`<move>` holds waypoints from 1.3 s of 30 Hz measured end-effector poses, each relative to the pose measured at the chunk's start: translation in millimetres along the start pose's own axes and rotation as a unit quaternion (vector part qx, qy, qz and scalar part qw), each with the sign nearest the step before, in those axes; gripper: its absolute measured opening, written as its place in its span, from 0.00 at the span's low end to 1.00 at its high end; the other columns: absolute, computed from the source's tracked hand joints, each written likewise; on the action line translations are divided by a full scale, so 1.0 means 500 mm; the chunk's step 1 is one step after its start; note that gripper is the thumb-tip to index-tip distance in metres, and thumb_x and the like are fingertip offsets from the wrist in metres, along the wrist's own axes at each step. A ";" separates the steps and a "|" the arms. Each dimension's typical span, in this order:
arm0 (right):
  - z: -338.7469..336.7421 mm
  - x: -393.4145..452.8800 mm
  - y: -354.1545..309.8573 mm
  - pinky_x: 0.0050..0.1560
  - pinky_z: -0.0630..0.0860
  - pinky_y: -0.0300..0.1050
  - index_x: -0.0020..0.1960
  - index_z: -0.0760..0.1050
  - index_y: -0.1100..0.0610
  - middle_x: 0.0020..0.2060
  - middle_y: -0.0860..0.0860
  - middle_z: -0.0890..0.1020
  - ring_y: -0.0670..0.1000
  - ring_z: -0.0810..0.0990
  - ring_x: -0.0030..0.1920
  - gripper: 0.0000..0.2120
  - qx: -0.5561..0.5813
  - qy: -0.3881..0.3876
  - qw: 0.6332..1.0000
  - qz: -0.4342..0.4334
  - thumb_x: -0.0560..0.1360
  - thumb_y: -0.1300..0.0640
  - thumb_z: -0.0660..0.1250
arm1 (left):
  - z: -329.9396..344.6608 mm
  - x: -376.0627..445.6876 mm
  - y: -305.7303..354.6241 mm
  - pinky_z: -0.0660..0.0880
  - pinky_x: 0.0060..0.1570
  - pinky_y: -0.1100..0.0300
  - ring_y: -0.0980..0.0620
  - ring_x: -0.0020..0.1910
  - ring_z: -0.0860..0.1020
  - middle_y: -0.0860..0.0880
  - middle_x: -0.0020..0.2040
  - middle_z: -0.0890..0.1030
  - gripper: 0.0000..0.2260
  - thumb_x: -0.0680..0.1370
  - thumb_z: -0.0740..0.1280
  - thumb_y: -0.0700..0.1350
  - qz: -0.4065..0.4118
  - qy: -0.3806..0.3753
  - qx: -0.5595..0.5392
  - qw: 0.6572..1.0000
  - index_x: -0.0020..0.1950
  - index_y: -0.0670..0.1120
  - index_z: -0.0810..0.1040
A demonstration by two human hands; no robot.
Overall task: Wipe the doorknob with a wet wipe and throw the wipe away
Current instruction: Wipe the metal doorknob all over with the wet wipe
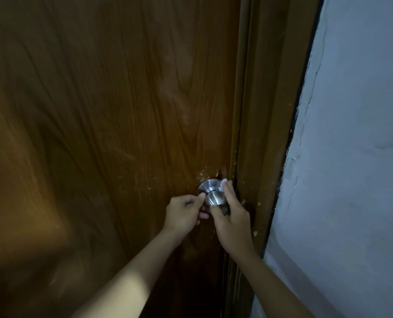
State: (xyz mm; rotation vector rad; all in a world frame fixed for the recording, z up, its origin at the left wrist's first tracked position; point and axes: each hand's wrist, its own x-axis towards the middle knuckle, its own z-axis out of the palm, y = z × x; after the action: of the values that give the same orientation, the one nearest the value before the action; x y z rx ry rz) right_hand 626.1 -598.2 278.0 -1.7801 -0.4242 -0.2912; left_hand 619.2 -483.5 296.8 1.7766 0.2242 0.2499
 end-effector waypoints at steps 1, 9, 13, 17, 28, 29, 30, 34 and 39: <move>0.000 -0.002 0.000 0.59 0.59 0.23 0.73 0.57 0.51 0.69 0.41 0.61 0.38 0.60 0.67 0.28 0.019 0.007 1.000 0.024 0.76 0.58 0.62 | 0.002 0.000 -0.001 0.74 0.32 0.64 0.54 0.35 0.82 0.48 0.37 0.83 0.11 0.77 0.63 0.48 0.001 -0.001 0.002 1.000 0.41 0.45 0.81; -0.014 0.004 -0.013 0.42 0.73 0.25 0.67 0.67 0.53 0.44 0.40 0.78 0.32 0.78 0.43 0.25 0.126 0.011 0.985 0.119 0.72 0.60 0.68 | 0.004 0.001 -0.005 0.75 0.34 0.63 0.52 0.39 0.82 0.46 0.40 0.84 0.13 0.78 0.61 0.49 -0.005 -0.016 -0.001 1.000 0.43 0.44 0.81; -0.036 0.009 -0.019 0.34 0.72 0.24 0.49 0.76 0.44 0.34 0.39 0.78 0.28 0.77 0.35 0.15 0.115 0.011 0.987 0.112 0.69 0.62 0.71 | 0.011 -0.005 -0.001 0.76 0.39 0.60 0.52 0.42 0.82 0.48 0.42 0.83 0.16 0.79 0.58 0.54 -0.064 -0.033 -0.011 0.997 0.44 0.47 0.80; -0.027 0.004 -0.016 0.40 0.76 0.33 0.62 0.73 0.57 0.44 0.44 0.82 0.41 0.81 0.46 0.25 0.211 0.024 0.960 0.180 0.66 0.65 0.72 | 0.015 -0.014 0.001 0.78 0.44 0.59 0.52 0.46 0.81 0.46 0.47 0.83 0.19 0.79 0.54 0.57 -0.115 -0.071 -0.044 0.990 0.51 0.47 0.79; -0.036 -0.003 0.011 0.53 0.76 0.45 0.63 0.70 0.65 0.56 0.60 0.81 0.54 0.80 0.56 0.22 0.487 -0.083 0.810 0.317 0.69 0.69 0.66 | 0.012 -0.027 -0.005 0.73 0.45 0.58 0.51 0.52 0.78 0.47 0.49 0.82 0.10 0.79 0.59 0.45 -0.163 -0.056 -0.180 0.968 0.53 0.45 0.78; -0.035 -0.005 0.015 0.54 0.75 0.45 0.62 0.71 0.64 0.57 0.59 0.80 0.54 0.79 0.57 0.20 0.493 -0.090 0.805 0.318 0.70 0.70 0.64 | 0.011 -0.027 -0.007 0.73 0.44 0.59 0.52 0.51 0.78 0.48 0.49 0.82 0.08 0.78 0.61 0.44 -0.159 -0.046 -0.174 0.971 0.52 0.46 0.79; -0.035 -0.008 0.017 0.54 0.75 0.46 0.62 0.71 0.63 0.57 0.58 0.81 0.54 0.79 0.58 0.19 0.491 -0.100 0.806 0.315 0.71 0.70 0.63 | 0.009 -0.028 -0.010 0.73 0.44 0.60 0.53 0.50 0.78 0.48 0.48 0.82 0.08 0.77 0.62 0.43 -0.154 -0.038 -0.170 0.973 0.51 0.46 0.79; -0.038 -0.032 0.030 0.49 0.75 0.45 0.57 0.76 0.60 0.53 0.57 0.81 0.53 0.80 0.53 0.14 0.377 -0.126 0.860 0.319 0.72 0.66 0.65 | -0.012 -0.037 -0.029 0.73 0.40 0.63 0.55 0.40 0.76 0.49 0.40 0.79 0.06 0.76 0.64 0.39 -0.124 -0.067 -0.091 0.986 0.49 0.44 0.80; -0.043 -0.063 0.035 0.37 0.76 0.39 0.53 0.77 0.57 0.43 0.55 0.82 0.48 0.80 0.39 0.09 0.251 -0.111 0.927 0.258 0.73 0.64 0.66 | -0.033 -0.058 -0.045 0.73 0.41 0.63 0.55 0.41 0.76 0.49 0.41 0.80 0.08 0.77 0.63 0.39 -0.067 -0.121 -0.028 0.990 0.50 0.45 0.81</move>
State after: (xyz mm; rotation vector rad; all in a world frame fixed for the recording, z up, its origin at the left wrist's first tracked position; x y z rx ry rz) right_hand 605.8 -626.9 255.2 -1.3542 -0.1512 0.3687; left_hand 586.2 -471.5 277.1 1.7097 0.1592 -0.0564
